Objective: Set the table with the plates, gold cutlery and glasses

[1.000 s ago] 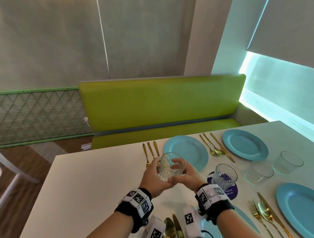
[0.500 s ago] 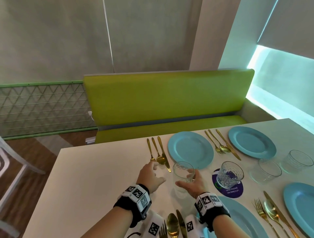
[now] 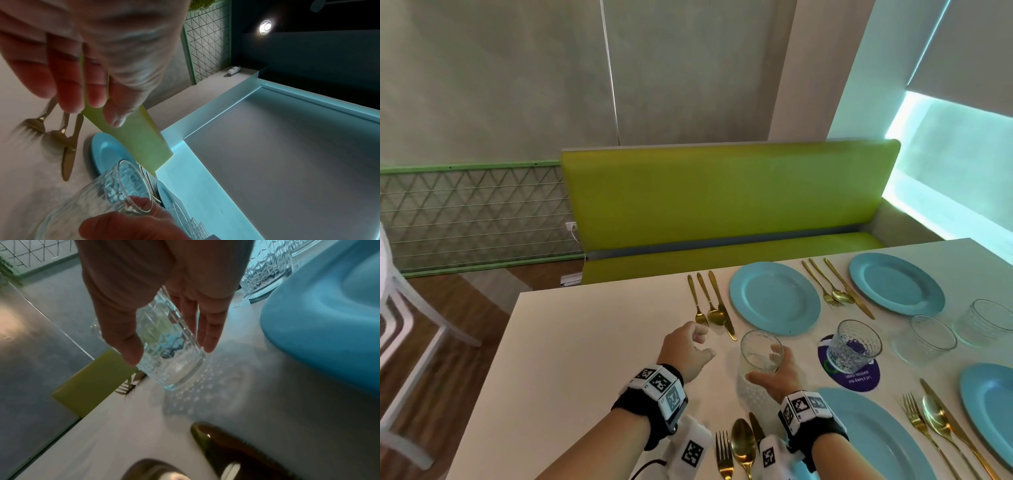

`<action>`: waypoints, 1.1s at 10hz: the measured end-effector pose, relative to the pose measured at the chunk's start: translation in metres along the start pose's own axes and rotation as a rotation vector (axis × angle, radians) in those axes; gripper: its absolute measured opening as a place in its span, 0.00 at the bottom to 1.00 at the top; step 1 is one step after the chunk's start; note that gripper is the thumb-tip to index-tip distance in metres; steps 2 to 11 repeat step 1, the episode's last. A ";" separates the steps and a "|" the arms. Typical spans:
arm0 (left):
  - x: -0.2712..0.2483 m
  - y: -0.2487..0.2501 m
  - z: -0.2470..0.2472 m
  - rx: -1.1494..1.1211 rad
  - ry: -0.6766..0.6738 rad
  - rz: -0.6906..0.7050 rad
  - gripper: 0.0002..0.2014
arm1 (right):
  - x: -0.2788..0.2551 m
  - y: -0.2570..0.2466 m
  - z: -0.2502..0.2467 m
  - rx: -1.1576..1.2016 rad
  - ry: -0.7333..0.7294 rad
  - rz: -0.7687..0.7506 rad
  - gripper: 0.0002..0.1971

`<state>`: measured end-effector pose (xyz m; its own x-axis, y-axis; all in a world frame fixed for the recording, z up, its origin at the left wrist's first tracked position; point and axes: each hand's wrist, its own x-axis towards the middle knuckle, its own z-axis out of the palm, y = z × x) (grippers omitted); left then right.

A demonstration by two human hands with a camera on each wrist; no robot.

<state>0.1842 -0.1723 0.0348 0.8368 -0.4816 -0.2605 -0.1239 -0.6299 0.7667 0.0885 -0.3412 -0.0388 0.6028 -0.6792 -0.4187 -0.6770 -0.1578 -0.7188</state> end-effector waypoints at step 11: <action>-0.008 -0.001 -0.006 -0.020 0.005 0.026 0.19 | -0.010 -0.007 -0.005 0.009 0.029 0.011 0.46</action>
